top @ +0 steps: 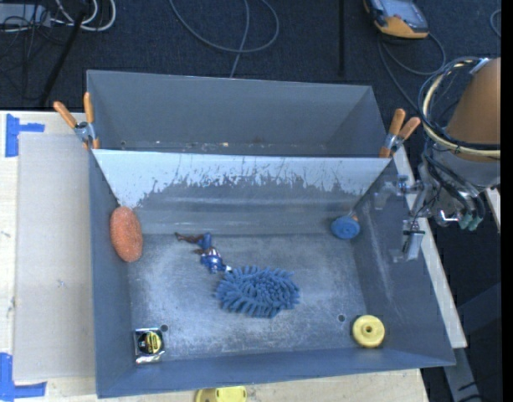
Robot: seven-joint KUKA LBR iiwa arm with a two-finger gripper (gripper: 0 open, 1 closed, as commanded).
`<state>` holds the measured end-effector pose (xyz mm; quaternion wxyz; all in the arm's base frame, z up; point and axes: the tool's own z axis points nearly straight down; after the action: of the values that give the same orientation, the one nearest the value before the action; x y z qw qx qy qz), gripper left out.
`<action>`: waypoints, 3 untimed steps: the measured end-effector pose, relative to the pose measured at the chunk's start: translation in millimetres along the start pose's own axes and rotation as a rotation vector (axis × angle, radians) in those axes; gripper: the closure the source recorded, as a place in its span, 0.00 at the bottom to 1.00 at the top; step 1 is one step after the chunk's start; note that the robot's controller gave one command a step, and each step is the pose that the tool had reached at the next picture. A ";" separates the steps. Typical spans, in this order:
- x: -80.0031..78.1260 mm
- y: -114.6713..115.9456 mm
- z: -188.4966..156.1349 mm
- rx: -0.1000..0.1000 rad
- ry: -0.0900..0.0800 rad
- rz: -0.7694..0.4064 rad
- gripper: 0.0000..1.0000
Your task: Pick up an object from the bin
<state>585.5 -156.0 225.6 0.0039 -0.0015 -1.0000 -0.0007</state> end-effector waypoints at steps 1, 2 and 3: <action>-1.4 0.8 -5.0 0.001 -0.008 -0.003 0.00; -4.6 48.9 37.2 0.004 -0.013 -0.023 0.00; -2.4 89.5 67.9 -0.002 -0.003 -0.022 0.00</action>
Offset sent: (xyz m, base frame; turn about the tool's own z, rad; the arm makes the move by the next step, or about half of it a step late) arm 0.0047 0.0747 -0.0583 -0.0396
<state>587.7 -66.4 157.8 0.0022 0.0093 -1.0000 -0.0019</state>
